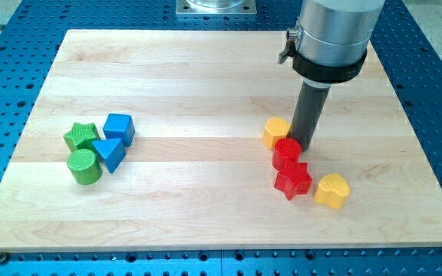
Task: Separate the red blocks from each other
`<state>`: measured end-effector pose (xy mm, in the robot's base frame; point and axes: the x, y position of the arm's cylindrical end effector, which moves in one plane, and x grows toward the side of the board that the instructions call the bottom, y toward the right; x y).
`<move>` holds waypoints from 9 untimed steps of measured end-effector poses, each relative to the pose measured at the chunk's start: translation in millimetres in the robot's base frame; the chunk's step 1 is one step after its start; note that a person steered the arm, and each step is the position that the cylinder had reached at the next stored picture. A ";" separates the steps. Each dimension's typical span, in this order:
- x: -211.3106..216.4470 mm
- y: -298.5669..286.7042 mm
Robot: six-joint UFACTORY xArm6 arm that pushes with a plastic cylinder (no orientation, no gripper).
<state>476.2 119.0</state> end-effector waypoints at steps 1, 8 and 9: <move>0.0 0.4; -46.7 -56.9; -34.3 -67.6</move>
<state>441.8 51.4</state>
